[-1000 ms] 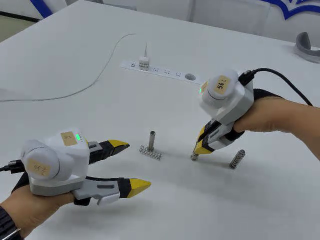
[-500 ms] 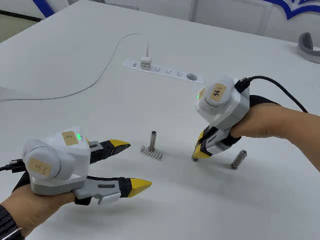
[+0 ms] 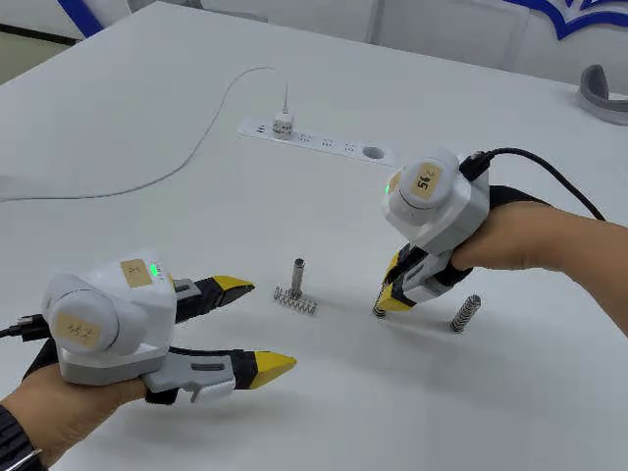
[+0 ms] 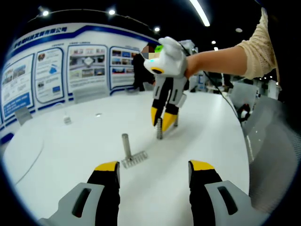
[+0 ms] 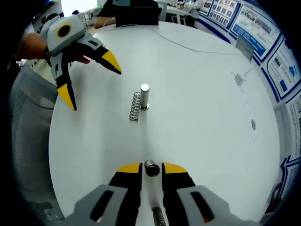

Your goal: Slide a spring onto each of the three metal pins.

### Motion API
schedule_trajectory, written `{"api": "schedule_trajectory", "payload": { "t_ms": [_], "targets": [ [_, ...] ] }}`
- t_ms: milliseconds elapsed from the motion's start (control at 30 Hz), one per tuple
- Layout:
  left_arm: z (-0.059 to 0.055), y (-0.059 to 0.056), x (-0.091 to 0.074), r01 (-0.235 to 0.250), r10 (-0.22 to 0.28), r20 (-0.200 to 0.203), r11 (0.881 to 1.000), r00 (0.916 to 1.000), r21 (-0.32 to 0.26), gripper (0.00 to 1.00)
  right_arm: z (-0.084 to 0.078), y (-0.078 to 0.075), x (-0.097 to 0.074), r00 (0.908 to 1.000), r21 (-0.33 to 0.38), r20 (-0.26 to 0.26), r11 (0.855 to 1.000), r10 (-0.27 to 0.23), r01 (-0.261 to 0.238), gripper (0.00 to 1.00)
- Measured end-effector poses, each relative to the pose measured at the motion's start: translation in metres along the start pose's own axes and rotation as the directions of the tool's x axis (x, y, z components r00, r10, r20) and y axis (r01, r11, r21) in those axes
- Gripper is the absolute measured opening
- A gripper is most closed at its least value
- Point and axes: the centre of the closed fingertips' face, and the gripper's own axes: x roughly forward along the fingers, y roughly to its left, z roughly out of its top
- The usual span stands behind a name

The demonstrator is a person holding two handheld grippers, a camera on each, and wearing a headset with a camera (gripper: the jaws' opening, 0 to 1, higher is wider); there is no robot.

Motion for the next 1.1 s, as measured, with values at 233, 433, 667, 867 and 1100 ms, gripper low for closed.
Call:
{"api": "schedule_trajectory", "payload": {
  "t_ms": [233,433,667,867,1100],
  "targets": [
    [0.000,0.000,0.000,0.000,0.000,-0.005,1.000,1.0000,0.003,0.59,0.019,0.001,-0.004,0.9991,-0.029,0.038,0.999,-0.018,0.019,0.18],
    [0.002,0.001,-0.001,-0.003,0.003,-0.003,1.000,1.0000,0.005,0.59,0.035,0.008,0.003,0.9963,-0.012,0.086,1.000,0.002,-0.001,0.18],
    [0.000,0.002,-0.003,-0.006,0.006,-0.007,1.000,1.0000,0.005,0.59,0.053,0.019,0.014,0.9925,-0.019,0.121,1.000,0.019,-0.017,0.18],
    [0.000,0.003,-0.003,-0.008,0.008,-0.009,1.000,0.9999,0.007,0.59,0.062,0.023,0.028,0.9903,-0.009,0.137,1.000,0.021,-0.020,0.17],
    [-0.001,0.004,-0.003,-0.009,0.009,-0.014,1.000,0.9999,0.006,0.59,0.070,0.024,0.040,0.9891,0.016,0.145,1.000,0.022,-0.025,0.17]
  ]
}}
